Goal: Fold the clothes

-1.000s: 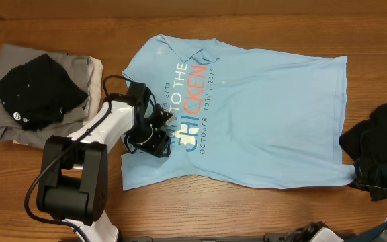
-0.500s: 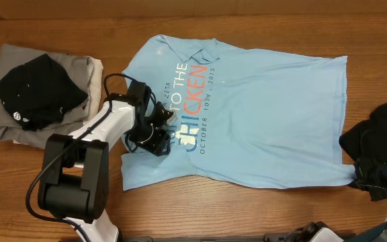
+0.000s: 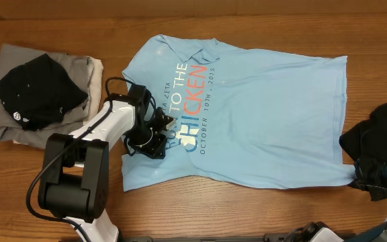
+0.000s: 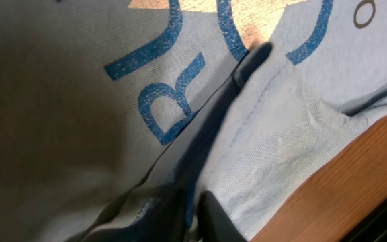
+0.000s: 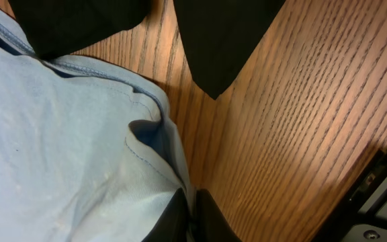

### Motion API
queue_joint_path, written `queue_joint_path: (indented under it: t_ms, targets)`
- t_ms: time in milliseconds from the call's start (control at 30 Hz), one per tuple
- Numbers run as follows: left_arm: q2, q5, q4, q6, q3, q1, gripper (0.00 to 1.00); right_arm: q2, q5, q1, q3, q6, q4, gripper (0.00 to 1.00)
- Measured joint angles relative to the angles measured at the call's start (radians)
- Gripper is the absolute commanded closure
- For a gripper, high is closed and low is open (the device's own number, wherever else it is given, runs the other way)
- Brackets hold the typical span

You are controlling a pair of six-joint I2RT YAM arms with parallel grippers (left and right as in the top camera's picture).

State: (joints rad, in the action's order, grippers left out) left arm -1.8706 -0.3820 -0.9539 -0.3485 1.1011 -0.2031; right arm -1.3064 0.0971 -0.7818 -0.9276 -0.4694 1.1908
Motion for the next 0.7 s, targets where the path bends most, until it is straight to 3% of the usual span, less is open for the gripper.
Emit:
queue_joint_path:
  t_ms: [200,600,700]
  targets:
    - [0.0,-0.001,-0.058,0.001,0.022,0.0,0.96,0.0,0.0,0.0,0.0,-0.001,0.0,0.94]
    - [-0.008,-0.008,-0.228,0.001,0.251,0.0,0.96,0.0,0.0,0.0,0.0,-0.001,0.0,0.94]
    - [-0.008,-0.008,-0.251,0.002,0.27,0.0,0.9,0.0,0.0,0.0,0.0,0.0,0.0,0.94]
